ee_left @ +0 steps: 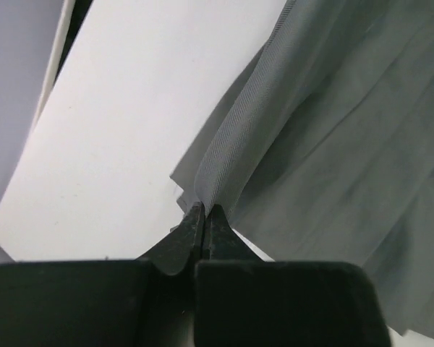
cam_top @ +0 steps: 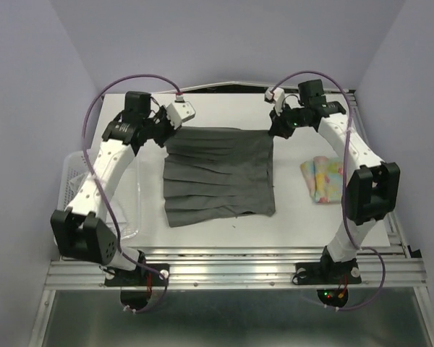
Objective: Fold and stack the skirts
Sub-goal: Fold the skirt
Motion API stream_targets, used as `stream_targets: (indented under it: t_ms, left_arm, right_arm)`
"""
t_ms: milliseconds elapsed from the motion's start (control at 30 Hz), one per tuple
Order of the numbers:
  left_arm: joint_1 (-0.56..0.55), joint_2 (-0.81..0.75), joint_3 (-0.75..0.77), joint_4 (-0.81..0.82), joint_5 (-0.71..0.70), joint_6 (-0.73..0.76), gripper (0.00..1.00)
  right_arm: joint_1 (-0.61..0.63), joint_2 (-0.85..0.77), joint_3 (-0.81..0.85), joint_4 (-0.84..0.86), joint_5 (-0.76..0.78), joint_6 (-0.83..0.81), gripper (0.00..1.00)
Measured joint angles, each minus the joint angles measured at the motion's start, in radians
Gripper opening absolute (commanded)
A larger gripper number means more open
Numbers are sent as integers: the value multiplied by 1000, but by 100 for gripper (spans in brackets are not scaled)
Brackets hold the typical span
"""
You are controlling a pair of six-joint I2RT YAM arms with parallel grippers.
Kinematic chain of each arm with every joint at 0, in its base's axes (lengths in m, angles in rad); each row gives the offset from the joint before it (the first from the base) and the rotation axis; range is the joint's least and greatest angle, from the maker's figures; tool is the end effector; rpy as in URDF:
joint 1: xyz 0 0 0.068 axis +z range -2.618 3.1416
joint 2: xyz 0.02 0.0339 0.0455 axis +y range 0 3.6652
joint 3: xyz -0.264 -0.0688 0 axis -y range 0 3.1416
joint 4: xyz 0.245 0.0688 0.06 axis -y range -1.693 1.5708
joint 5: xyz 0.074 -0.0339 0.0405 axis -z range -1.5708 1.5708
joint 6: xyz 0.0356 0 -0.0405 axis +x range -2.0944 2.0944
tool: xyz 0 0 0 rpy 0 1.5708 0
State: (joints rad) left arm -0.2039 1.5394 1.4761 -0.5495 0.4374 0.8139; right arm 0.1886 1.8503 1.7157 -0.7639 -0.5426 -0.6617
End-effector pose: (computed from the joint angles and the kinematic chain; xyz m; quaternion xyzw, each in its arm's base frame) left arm 0.3367 -0.0850 0.3606 0.5094 0.7078 -0.0486 0.4870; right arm 0.3980 0.0947 0.3121 -0.4557 0.7921 0.1715 0.3682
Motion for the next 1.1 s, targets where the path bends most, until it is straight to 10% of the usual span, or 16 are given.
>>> stream_targets:
  t_ms: [567,1100]
  left_arm:
    - [-238,-524,-816,70,-158,-39,0]
    - [-257,-442,-776,117,-236,-53,0]
  right_arm:
    - [204,-480,-913,269,92,-173,1]
    - [232,-437,-767,274,181,-129,1]
